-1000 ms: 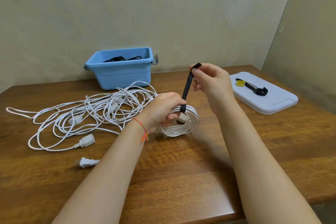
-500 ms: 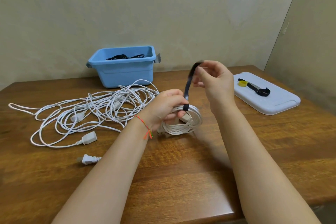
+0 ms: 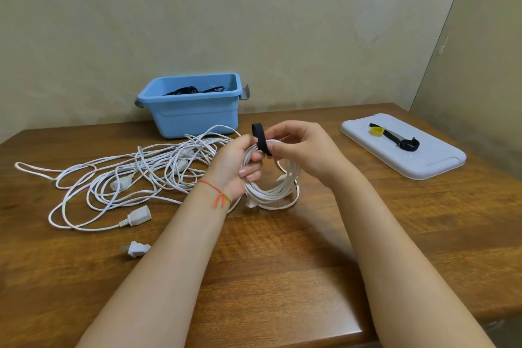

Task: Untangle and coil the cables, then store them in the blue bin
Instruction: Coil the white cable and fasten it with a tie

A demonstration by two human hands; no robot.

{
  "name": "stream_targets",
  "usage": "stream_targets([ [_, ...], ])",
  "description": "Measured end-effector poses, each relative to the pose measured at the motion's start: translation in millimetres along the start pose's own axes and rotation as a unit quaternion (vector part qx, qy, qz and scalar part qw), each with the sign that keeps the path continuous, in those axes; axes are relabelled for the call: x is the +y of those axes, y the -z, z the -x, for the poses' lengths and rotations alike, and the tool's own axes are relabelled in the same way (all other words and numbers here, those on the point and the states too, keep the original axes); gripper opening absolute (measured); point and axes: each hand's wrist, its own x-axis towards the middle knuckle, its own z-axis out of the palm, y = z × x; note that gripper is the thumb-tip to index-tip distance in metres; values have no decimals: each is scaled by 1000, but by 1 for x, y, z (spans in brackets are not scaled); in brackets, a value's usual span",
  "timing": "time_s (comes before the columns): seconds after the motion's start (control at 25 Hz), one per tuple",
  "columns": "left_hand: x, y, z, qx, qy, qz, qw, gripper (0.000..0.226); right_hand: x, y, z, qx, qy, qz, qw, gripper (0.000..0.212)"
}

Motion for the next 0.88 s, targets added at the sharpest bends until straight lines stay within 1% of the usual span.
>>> stream_targets([
  [0.12,-1,0,-1,9,9,14,1000,24,2,-1,-1,13,16,74,997,20],
  [0.24,-1,0,-1,27,13,-15,999,21,1,-3,0,7,35,123,992,18],
  [0.32,-2,-1,-1,43,-5,-52,998,18,-1,-2,1,-2,37,120,992,16],
  [0.4,-2,-2,-1,75,-41,-109,990,16,-2,-1,2,-20,38,98,994,12],
  [0.48,-3,-2,-1,94,-65,-141,983,13,-3,-1,2,-29,39,99,994,11],
  [0.56,-4,-1,-1,97,-69,-132,984,12,-2,-3,1,-27,40,118,992,12],
  [0.8,0,5,-6,73,-39,-90,992,18,-1,-6,1,27,55,129,990,12],
  [0.88,1,5,-6,74,-50,-88,992,13,0,-10,0,44,62,132,988,14],
])
